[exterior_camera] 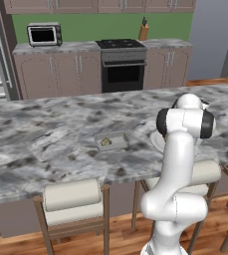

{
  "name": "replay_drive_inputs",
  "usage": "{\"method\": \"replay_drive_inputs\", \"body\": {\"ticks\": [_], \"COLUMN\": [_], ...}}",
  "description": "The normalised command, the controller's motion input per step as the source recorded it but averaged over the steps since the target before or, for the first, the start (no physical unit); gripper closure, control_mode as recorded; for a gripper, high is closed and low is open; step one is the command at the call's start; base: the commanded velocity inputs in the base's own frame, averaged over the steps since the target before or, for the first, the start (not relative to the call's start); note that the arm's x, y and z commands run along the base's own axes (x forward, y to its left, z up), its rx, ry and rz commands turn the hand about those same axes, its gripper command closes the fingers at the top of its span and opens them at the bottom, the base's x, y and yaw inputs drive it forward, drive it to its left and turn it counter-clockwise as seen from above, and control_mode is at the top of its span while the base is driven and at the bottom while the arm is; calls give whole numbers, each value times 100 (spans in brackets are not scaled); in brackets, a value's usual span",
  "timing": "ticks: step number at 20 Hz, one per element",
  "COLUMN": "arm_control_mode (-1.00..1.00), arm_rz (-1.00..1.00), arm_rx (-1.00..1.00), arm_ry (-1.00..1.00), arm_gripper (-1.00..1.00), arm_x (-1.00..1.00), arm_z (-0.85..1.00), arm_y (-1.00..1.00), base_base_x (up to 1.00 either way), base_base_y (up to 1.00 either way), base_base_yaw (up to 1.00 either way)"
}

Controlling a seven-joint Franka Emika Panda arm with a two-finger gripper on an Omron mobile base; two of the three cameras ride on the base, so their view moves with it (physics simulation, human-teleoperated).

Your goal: Place two dumplings into each of the tupperware containers and then place the containers in the fridge.

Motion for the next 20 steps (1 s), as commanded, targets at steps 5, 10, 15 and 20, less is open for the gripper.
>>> {"method": "replay_drive_inputs", "body": {"ticks": [5,10,15,20], "arm_control_mode": [-100,-100,-100,-100], "arm_rz": [-2,-4,-8,-7], "arm_rx": [-2,0,6,12], "arm_ry": [-1,0,0,0], "arm_gripper": [100,100,100,100], "arm_x": [0,0,-2,-3], "arm_z": [-10,-8,3,38], "arm_y": [25,21,9,47], "base_base_x": [0,0,0,0], "base_base_y": [0,0,0,0], "base_base_yaw": [0,0,0,0]}}
